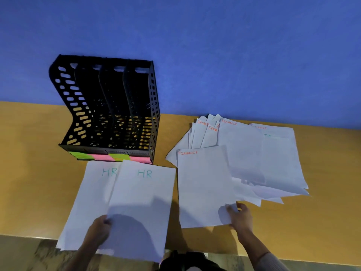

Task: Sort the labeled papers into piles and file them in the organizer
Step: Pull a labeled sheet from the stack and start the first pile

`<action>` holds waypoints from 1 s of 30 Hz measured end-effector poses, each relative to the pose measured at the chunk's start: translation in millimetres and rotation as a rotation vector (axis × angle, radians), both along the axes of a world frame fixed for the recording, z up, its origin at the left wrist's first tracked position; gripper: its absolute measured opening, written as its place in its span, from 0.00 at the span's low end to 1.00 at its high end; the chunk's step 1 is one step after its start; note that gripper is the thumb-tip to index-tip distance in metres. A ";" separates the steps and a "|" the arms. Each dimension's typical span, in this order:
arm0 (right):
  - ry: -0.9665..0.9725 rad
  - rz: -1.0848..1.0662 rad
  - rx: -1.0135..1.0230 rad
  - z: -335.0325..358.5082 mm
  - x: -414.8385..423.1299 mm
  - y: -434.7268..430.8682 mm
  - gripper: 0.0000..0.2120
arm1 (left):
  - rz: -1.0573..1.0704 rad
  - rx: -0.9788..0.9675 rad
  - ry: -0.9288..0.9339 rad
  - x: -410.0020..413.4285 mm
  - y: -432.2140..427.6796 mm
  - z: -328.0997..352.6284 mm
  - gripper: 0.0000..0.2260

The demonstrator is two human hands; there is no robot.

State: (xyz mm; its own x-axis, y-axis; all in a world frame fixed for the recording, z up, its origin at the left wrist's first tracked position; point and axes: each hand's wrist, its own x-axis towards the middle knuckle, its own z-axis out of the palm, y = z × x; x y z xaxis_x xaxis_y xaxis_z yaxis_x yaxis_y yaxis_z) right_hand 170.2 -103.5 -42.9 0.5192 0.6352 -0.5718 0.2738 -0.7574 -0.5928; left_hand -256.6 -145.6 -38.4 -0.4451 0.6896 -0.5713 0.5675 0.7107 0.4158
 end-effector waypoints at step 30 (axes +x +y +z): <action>0.028 0.475 -0.082 14.3 -76.8 -54.7 0.04 | 0.370 0.033 0.279 -89.1 3.3 -8.8 0.23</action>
